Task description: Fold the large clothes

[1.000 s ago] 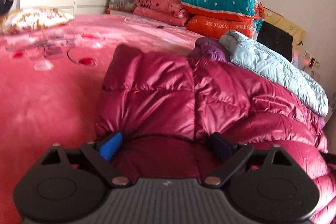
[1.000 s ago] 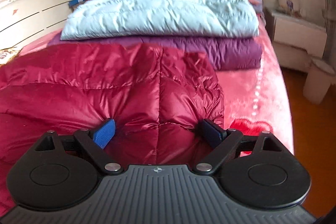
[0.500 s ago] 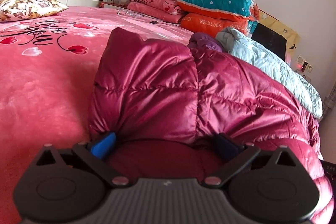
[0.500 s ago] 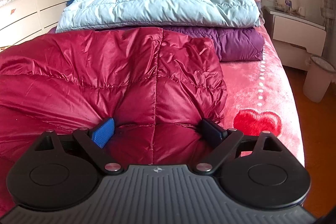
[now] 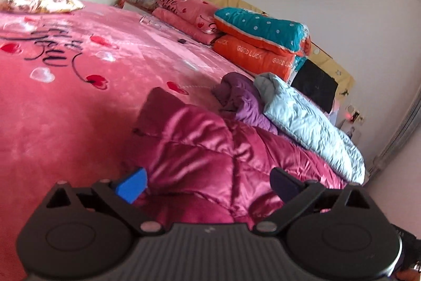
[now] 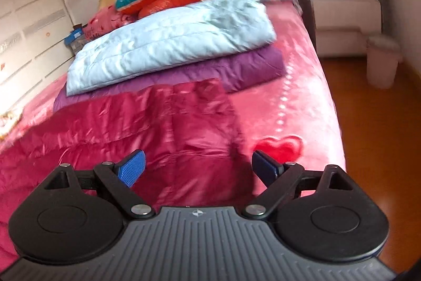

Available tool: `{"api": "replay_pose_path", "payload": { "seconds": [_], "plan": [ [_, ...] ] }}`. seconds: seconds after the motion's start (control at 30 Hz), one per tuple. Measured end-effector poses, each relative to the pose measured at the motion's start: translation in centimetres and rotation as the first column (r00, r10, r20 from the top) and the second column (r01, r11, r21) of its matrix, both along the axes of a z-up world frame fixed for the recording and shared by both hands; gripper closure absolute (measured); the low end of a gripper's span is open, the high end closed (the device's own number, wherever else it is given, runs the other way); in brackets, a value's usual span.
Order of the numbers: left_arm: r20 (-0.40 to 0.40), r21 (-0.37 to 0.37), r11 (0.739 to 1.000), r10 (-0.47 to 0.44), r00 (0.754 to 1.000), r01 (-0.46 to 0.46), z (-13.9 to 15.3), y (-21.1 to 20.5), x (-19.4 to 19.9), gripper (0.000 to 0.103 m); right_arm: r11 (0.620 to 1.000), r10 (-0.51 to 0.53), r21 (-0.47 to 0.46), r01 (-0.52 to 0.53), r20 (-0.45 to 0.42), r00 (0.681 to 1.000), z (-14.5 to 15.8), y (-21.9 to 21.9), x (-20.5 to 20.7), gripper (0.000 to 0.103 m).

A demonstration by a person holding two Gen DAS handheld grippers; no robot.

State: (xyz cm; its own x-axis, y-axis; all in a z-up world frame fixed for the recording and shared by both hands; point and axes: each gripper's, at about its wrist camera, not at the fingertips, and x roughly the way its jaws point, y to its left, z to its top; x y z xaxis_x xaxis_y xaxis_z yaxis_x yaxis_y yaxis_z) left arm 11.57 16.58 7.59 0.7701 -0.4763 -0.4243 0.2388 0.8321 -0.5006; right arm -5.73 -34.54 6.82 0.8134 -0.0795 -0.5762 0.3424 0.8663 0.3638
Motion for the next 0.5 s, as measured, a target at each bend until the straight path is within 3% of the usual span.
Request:
{"api": "replay_pose_path", "payload": {
  "seconds": [0.07, 0.27, 0.43, 0.5],
  "plan": [
    [-0.023, -0.04, 0.999, -0.002, 1.0, 0.001, -0.1, 1.2, 0.6, 0.004, 0.998, -0.011, 0.067, 0.011, 0.002, 1.0, -0.1, -2.3, -0.6, 0.0],
    [-0.149, -0.216, 0.976, -0.042, 0.988, 0.009, -1.5, 5.0, 2.1, 0.004, 0.963, 0.091, 0.258, -0.078, -0.04, 0.995, -2.4, -6.4, -0.6, 0.0],
    [-0.273, -0.274, 0.961, -0.036, 0.961, -0.042, -3.9, 6.5, 3.1, 0.004, 0.914, 0.13, 0.388, -0.115, -0.014, 0.991, -4.5, -8.0, -0.1, 0.0],
    [-0.278, -0.29, 0.957, -0.057, 0.959, -0.027, -4.3, 6.5, 3.2, 0.004, 0.887, 0.155, 0.438, -0.149, 0.023, 0.988, -4.9, -8.3, 0.2, 0.0]
  ]
}}
